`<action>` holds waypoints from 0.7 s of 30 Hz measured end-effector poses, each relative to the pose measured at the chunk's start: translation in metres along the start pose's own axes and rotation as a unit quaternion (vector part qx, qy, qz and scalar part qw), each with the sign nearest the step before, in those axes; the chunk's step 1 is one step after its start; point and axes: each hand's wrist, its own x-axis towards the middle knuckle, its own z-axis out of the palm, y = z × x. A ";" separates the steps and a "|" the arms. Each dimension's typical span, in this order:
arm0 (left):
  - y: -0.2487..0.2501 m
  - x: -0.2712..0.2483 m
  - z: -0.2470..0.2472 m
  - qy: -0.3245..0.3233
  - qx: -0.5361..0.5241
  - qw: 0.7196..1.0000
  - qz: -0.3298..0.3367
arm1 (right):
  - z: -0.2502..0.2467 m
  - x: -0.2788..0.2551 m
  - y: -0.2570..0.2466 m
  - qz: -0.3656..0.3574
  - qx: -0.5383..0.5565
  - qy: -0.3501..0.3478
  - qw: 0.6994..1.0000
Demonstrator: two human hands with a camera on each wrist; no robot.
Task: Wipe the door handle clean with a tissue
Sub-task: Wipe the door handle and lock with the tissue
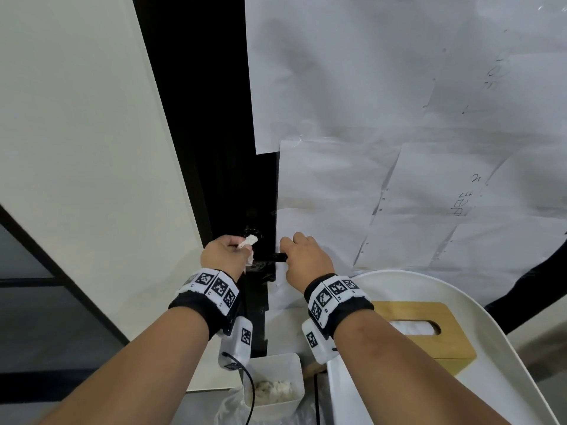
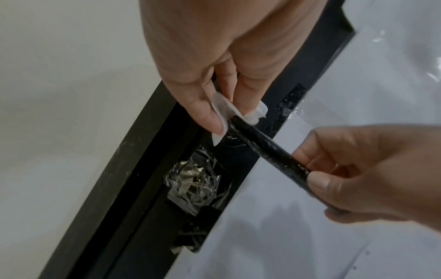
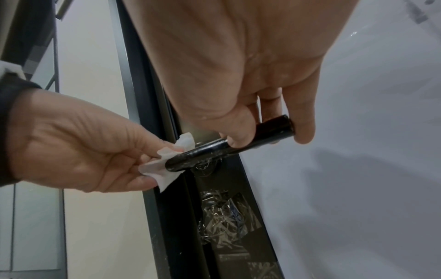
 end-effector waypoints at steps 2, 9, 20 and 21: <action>0.006 -0.001 0.001 0.003 0.045 0.997 0.058 | 0.000 0.000 0.000 0.001 0.002 -0.001 1.000; 0.019 0.004 0.007 0.006 0.204 0.964 0.171 | 0.000 0.001 0.000 0.004 -0.002 -0.003 1.000; 0.028 0.002 0.005 -0.051 0.314 0.925 0.207 | 0.000 0.002 0.000 0.007 -0.007 -0.008 1.000; 0.027 0.000 0.003 -0.056 0.311 0.926 0.205 | 0.000 0.002 0.000 0.006 -0.008 -0.007 1.000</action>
